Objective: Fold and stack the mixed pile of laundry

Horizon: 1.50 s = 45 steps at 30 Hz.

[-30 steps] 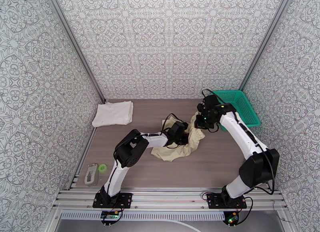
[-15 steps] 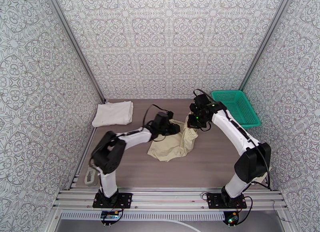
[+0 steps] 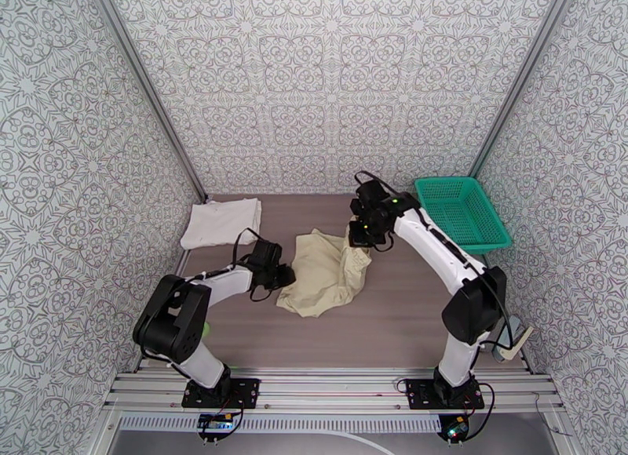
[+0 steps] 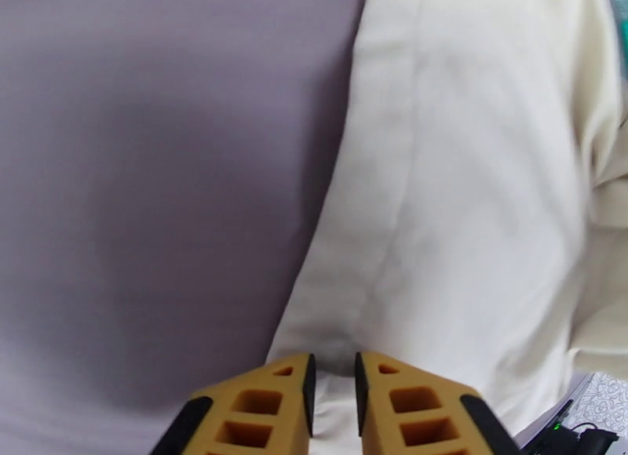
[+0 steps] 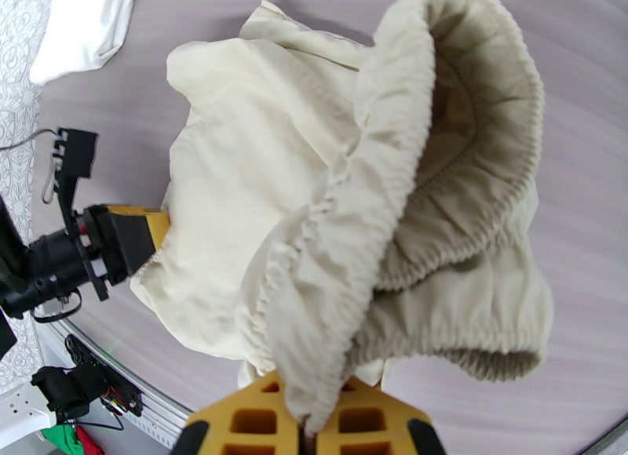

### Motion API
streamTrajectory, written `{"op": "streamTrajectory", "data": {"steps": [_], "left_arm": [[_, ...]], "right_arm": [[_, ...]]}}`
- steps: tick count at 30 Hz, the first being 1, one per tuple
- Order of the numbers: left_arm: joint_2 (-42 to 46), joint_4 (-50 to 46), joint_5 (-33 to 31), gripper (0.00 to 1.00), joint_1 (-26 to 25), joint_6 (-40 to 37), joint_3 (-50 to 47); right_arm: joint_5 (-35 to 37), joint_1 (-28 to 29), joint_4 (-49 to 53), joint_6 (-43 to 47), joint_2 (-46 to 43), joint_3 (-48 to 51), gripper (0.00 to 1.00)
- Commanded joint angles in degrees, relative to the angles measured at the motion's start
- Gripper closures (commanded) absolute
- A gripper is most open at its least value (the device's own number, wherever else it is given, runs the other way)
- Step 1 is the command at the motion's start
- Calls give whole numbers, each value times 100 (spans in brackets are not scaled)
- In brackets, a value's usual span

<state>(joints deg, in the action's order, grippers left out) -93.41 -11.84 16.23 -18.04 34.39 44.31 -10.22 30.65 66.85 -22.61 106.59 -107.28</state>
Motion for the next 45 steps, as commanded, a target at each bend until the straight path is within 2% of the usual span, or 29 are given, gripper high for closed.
{"op": "streamTrajectory", "data": {"steps": [1,8,16,18,21,27,31,33,40,42,45], "left_arm": [[-82,262,72,82,30,-58,-135],[-455,1266,383,85,42,361,-500],[-103,1017,303,86,116,319,-613],[80,912,277,86,158,289,-643],[385,657,259,85,260,232,-643],[1136,-9,214,81,591,11,-578],[1507,-453,135,79,893,-182,-499],[1593,-581,161,79,1072,-245,-523],[2030,-895,240,79,1438,-388,-678],[2202,-957,337,78,1416,-415,-660],[2481,-1017,448,76,1126,-382,-508]], "right_arm": [[190,230,153,83,255,-495,100],[476,855,310,295,995,-1399,100],[963,1663,399,421,2034,-2202,100],[876,1751,285,401,2219,-2206,96],[733,1805,103,405,2457,-2124,80],[279,1812,-236,217,2430,-1919,72],[37,1808,-322,125,2406,-1942,52],[-273,1804,-501,46,2408,-1886,47],[-1210,1806,-1131,-279,2267,-1480,43],[-1153,1743,-1130,-258,2072,-1369,43],[-886,1524,-1106,-114,1661,-1015,45]]}}
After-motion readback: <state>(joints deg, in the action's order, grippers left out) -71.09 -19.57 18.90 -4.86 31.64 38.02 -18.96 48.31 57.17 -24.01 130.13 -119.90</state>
